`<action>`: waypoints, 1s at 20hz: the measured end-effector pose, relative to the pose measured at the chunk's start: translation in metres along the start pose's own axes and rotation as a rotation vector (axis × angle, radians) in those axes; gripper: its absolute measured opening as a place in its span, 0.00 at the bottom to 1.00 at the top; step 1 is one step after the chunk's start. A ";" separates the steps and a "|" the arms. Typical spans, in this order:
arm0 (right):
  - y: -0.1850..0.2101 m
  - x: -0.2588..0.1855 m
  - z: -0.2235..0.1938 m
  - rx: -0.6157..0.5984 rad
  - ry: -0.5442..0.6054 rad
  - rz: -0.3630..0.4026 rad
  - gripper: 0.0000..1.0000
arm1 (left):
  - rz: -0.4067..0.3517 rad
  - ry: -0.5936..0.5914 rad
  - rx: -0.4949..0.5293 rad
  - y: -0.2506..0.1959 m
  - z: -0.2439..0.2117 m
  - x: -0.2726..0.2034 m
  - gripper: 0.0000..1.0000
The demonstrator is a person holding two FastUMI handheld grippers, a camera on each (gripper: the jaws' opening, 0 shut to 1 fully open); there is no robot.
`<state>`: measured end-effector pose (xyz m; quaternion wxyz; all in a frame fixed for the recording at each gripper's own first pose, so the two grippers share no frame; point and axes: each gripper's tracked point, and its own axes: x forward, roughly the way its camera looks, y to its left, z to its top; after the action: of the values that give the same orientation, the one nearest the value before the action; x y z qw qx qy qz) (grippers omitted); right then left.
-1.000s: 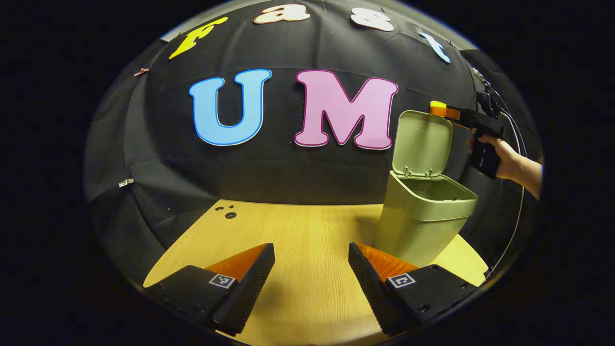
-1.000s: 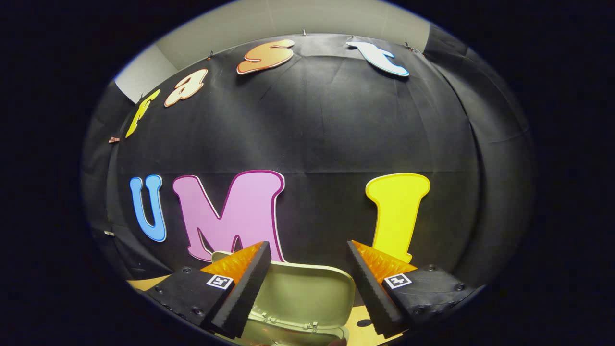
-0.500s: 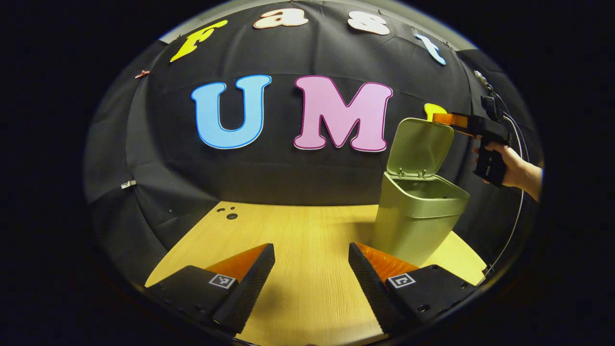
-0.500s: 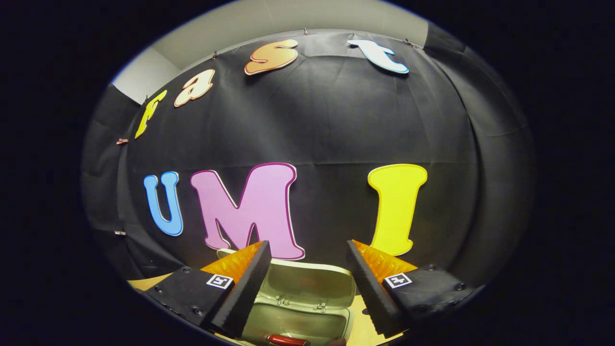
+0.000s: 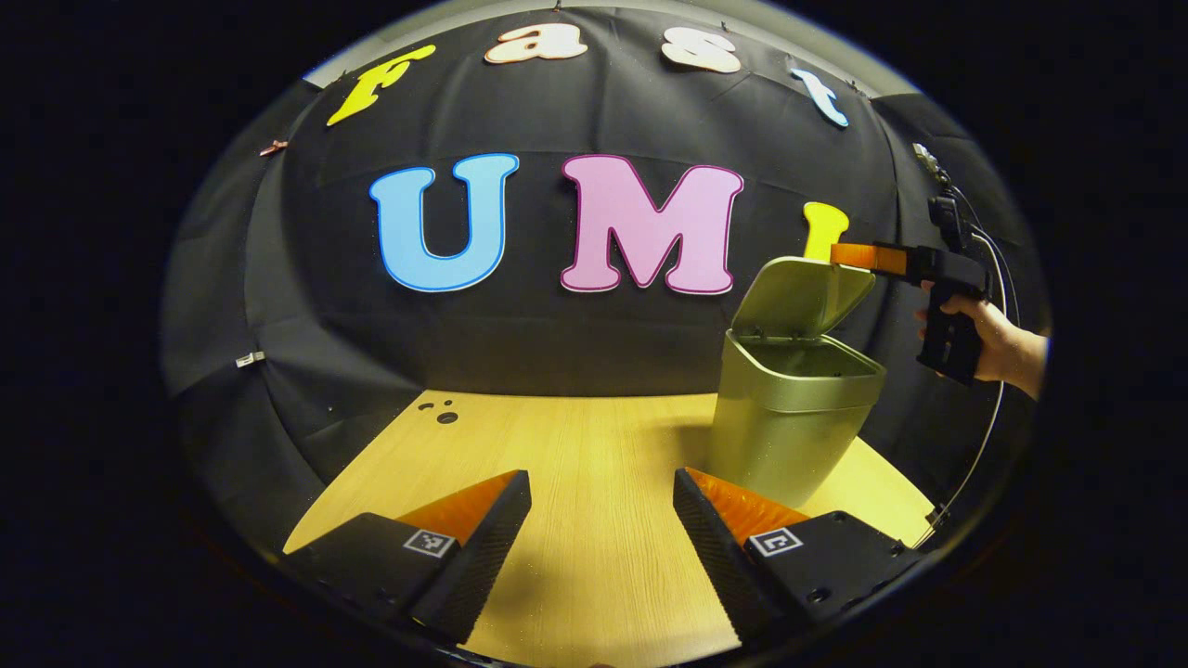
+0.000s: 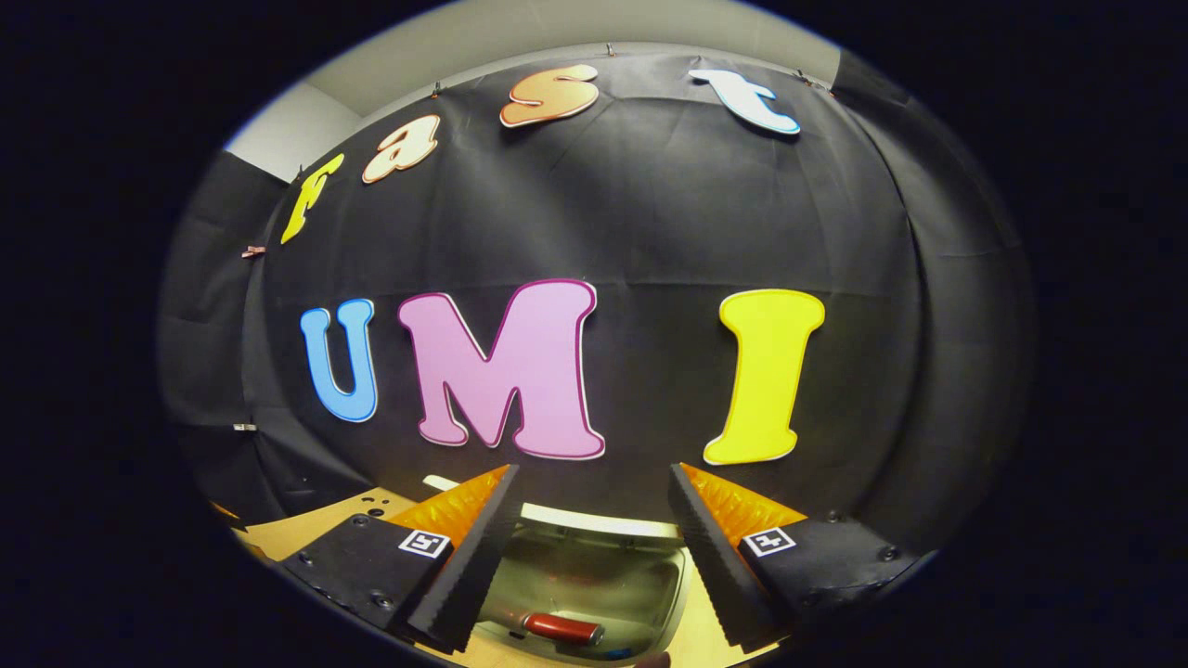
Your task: Press the lid of the desktop garbage bin to open it, pick up the crumpled paper on the desktop and throw it into the bin, then pick up the pop can on the desktop and drop it into the bin, and finally close the garbage bin lid.
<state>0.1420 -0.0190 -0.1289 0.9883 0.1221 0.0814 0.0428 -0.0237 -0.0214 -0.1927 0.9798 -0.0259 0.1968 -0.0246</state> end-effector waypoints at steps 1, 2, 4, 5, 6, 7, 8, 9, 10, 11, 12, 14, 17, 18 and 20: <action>0.003 -0.002 -0.006 -0.003 0.014 0.004 0.97 | 0.001 0.001 -0.001 0.001 0.000 -0.002 0.99; 0.005 -0.003 -0.012 -0.009 0.026 0.008 0.97 | 0.002 -0.002 -0.001 0.002 -0.001 -0.005 0.99; 0.010 -0.005 -0.026 -0.019 0.060 0.017 0.97 | 0.008 -0.004 0.002 0.005 -0.001 -0.008 0.99; 0.014 -0.006 -0.034 -0.022 0.080 0.023 0.97 | 0.011 -0.004 0.002 0.007 0.000 -0.010 0.99; 0.017 -0.007 -0.041 -0.024 0.097 0.028 0.97 | 0.015 -0.006 -0.001 0.009 -0.001 -0.010 0.99; 0.020 -0.007 -0.048 -0.027 0.110 0.031 0.97 | 0.018 -0.007 -0.004 0.011 0.000 -0.011 0.99; 0.022 -0.008 -0.053 -0.030 0.121 0.033 0.97 | 0.022 -0.008 -0.005 0.012 0.000 -0.012 0.99; 0.025 -0.009 -0.059 -0.033 0.130 0.038 0.97 | 0.026 -0.007 -0.005 0.014 0.000 -0.013 0.99; 0.028 -0.010 -0.064 -0.036 0.138 0.042 0.97 | 0.029 -0.006 -0.005 0.014 -0.002 -0.013 0.99; 0.030 -0.010 -0.069 -0.039 0.148 0.046 0.97 | 0.030 -0.004 -0.006 0.015 -0.003 -0.013 0.99; 0.033 -0.011 -0.074 -0.043 0.157 0.050 0.97 | 0.032 -0.003 -0.007 0.016 -0.003 -0.014 0.99; 0.037 -0.012 -0.082 -0.045 0.173 0.053 0.97 | 0.035 0.001 -0.012 0.017 -0.005 -0.014 0.99; 0.041 -0.015 -0.096 -0.048 0.194 0.059 0.97 | 0.032 -0.006 -0.014 0.015 -0.003 -0.014 0.99; 0.041 -0.016 -0.101 -0.048 0.203 0.061 0.97 | 0.033 -0.004 -0.010 0.015 -0.004 -0.014 0.99; 0.042 -0.017 -0.108 -0.044 0.215 0.062 0.97 | 0.034 -0.001 -0.005 0.013 -0.005 -0.013 1.00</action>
<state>0.1037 0.0447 -0.2189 0.9744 0.0973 0.1824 0.0881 -0.0374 -0.0080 -0.1927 0.9801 -0.0250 0.1967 -0.0072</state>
